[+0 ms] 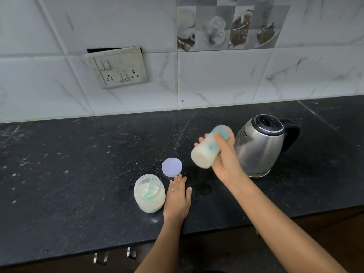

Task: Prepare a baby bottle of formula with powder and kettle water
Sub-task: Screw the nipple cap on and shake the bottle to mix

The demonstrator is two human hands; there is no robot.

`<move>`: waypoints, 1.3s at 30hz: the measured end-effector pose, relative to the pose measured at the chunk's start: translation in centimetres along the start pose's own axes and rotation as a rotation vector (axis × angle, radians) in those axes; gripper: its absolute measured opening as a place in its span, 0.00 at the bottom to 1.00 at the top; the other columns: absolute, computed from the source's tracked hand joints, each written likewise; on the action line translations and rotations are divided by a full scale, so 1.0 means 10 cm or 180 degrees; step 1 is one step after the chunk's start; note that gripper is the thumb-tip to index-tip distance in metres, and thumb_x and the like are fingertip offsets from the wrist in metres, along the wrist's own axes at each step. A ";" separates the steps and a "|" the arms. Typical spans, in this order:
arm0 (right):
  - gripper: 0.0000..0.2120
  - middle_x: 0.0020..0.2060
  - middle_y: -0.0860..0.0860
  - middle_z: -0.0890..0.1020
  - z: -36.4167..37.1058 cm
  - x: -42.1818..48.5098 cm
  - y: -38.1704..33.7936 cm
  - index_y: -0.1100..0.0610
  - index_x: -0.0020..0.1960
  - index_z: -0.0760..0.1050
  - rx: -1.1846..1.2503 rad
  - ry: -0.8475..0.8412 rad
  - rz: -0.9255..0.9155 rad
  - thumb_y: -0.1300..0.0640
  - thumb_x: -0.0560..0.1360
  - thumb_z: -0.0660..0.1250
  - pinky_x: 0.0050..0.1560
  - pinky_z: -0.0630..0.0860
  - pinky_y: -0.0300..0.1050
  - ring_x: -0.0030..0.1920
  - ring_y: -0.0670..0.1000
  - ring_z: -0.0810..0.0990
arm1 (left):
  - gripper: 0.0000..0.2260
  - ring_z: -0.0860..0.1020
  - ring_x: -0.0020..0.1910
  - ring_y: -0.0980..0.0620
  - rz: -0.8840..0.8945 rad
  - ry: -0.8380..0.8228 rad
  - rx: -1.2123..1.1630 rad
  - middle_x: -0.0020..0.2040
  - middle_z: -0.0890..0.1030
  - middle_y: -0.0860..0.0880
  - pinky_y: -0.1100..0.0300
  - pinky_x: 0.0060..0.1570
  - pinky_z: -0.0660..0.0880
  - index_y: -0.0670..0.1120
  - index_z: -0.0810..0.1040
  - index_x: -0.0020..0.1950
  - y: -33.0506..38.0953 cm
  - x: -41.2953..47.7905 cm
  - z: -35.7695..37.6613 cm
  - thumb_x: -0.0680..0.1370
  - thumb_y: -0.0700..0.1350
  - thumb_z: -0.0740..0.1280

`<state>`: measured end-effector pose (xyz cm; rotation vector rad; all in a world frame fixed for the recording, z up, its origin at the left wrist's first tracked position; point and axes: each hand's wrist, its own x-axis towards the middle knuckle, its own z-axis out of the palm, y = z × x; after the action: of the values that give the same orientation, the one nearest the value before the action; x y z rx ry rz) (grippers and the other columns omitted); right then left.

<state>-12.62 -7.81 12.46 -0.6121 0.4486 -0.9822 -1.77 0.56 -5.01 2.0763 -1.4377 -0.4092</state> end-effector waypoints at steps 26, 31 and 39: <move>0.25 0.50 0.60 0.79 0.02 -0.02 0.00 0.48 0.72 0.61 -0.0185 0.0009 0.0470 0.59 0.78 0.65 0.42 0.82 0.55 0.42 0.57 0.83 | 0.21 0.54 0.78 0.53 0.0053 0.0060 0.0068 0.78 0.60 0.48 0.60 0.76 0.46 0.46 0.62 0.76 0.02 -0.01 -0.01 0.83 0.49 0.55; 0.27 0.49 0.54 0.80 0.01 0.05 -0.03 0.54 0.72 0.65 -0.0322 0.0586 0.0716 0.45 0.77 0.64 0.37 0.82 0.47 0.37 0.51 0.84 | 0.22 0.52 0.78 0.55 0.0028 0.0035 0.0122 0.78 0.59 0.49 0.61 0.75 0.43 0.47 0.62 0.76 0.02 -0.01 -0.01 0.83 0.50 0.54; 0.14 0.48 0.58 0.73 0.02 0.12 -0.13 0.55 0.58 0.71 0.0444 0.0753 0.0985 0.48 0.78 0.66 0.47 0.80 0.65 0.44 0.56 0.77 | 0.21 0.52 0.78 0.55 0.0024 0.0017 0.0222 0.78 0.59 0.50 0.63 0.74 0.41 0.48 0.61 0.77 0.05 -0.01 -0.03 0.84 0.51 0.53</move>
<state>-12.74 -9.28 13.37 -0.2895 0.6572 -0.7837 -2.05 0.63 -4.47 2.1245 -1.4756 -0.3551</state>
